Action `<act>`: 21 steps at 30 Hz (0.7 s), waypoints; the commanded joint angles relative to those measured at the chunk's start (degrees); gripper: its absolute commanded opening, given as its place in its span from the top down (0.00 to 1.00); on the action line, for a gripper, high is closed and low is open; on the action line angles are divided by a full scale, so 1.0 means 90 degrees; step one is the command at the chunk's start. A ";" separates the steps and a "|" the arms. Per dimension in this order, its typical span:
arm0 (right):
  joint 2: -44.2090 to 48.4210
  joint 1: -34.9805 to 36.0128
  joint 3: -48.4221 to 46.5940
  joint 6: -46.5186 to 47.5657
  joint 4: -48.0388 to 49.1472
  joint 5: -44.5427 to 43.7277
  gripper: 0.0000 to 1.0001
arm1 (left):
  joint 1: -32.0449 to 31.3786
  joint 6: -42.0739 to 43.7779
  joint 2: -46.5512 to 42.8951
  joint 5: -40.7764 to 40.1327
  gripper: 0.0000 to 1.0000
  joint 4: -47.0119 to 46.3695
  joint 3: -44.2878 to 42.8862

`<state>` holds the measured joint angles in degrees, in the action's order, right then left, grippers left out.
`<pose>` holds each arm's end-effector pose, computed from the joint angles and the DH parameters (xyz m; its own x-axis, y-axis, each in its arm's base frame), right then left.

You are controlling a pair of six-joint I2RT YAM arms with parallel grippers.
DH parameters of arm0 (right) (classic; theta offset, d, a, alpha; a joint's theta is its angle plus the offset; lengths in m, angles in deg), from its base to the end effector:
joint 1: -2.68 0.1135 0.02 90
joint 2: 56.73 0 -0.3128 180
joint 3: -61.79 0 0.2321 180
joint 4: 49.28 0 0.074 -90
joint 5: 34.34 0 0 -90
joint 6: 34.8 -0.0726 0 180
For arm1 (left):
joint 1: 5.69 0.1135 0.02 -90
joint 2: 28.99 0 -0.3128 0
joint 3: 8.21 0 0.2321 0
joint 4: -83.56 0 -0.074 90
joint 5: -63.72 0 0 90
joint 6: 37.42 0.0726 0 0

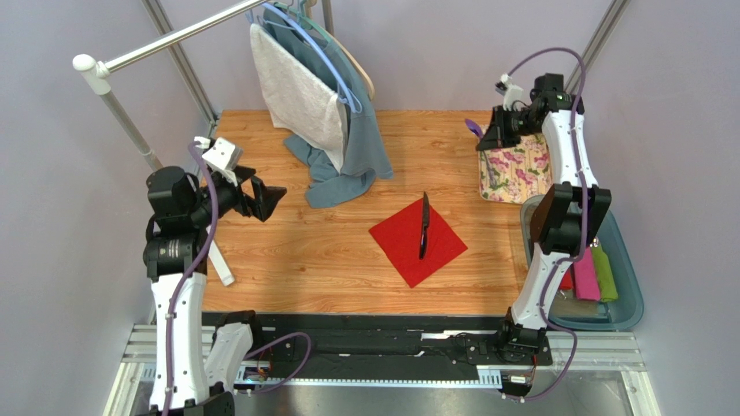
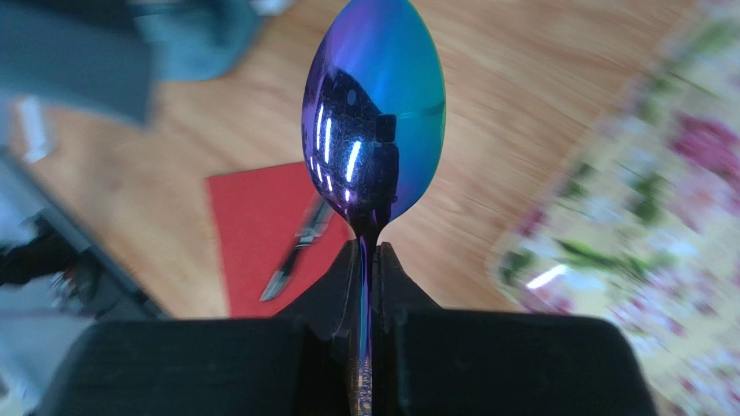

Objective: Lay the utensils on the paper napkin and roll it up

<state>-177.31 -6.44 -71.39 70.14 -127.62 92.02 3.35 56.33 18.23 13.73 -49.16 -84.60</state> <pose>0.4611 -0.0304 0.3127 -0.8406 -0.0753 -0.5363 -0.3411 0.8428 0.4163 0.1391 -0.0251 0.4159 -0.2747 0.0070 -0.9615 0.5022 0.8538 -0.1373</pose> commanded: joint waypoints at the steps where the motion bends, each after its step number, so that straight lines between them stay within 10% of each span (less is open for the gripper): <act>1: 0.0594 0.0983 -0.0529 0.1345 -0.2137 0.2853 1.00 | -0.0037 0.0900 -0.0530 0.1783 0.01 -0.0932 0.0153; 4: 0.0526 0.1898 -0.0735 0.2342 -0.3524 0.3322 1.00 | -0.0485 0.1876 -0.0686 0.1922 0.01 -0.0786 0.0173; 21: 0.2518 0.5641 0.1648 0.2705 -0.3566 0.3656 1.00 | -0.5330 0.4651 -0.1770 -0.1056 0.18 -0.0913 0.1598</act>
<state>-158.97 41.82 -58.23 91.25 -141.50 123.84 -41.63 90.67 3.50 10.56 -54.73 -71.91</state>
